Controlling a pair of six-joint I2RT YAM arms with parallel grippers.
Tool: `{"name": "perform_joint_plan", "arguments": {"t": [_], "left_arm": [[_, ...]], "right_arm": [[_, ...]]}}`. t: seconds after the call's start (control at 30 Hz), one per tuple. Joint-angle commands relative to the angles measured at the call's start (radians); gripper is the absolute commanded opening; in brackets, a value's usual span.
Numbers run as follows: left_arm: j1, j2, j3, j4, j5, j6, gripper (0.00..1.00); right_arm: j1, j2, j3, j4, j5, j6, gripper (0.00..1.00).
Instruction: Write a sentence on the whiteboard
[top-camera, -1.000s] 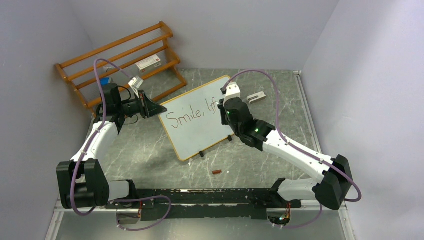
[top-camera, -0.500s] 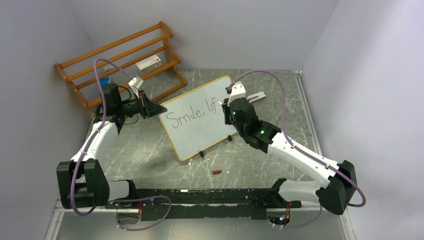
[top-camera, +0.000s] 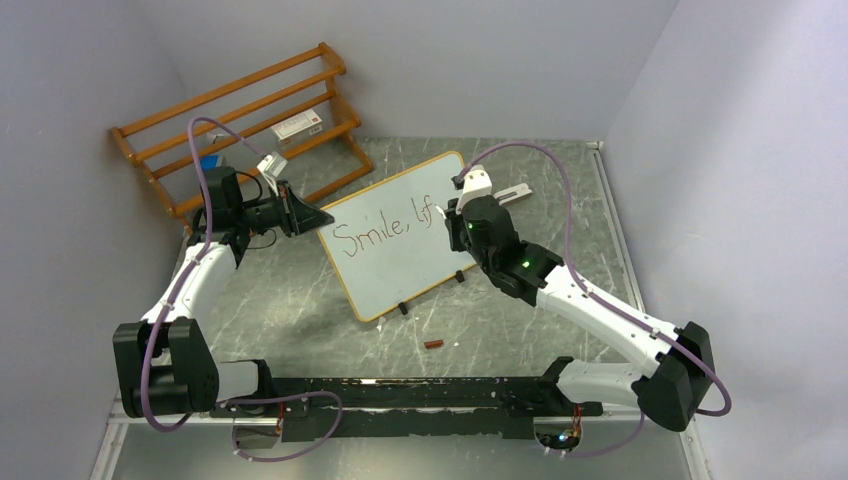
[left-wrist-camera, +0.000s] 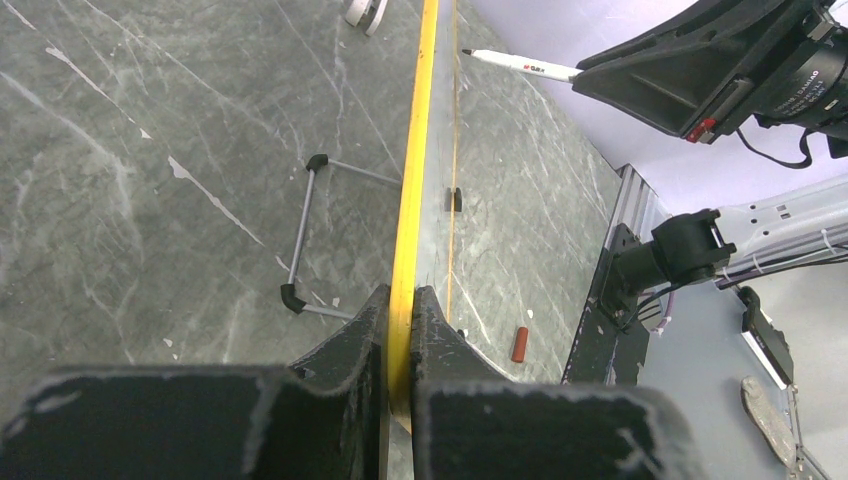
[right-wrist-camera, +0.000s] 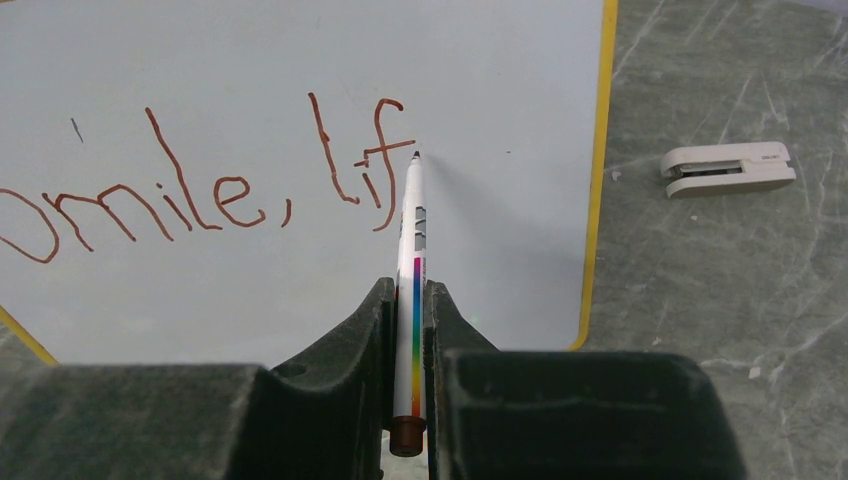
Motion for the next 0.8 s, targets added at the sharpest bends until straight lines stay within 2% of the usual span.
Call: {"name": "perform_joint_plan", "arguments": {"t": [0.0,0.77], "left_arm": [[0.000,0.035,-0.006,-0.052,-0.125,0.097,0.05],[0.000,0.036,-0.005,-0.053,-0.125,0.099,0.05]], "right_arm": [[-0.006,0.008,-0.006,0.000,-0.020,0.010,0.00],[-0.014,0.040,-0.016,0.006,0.027,0.016,0.00]]}}
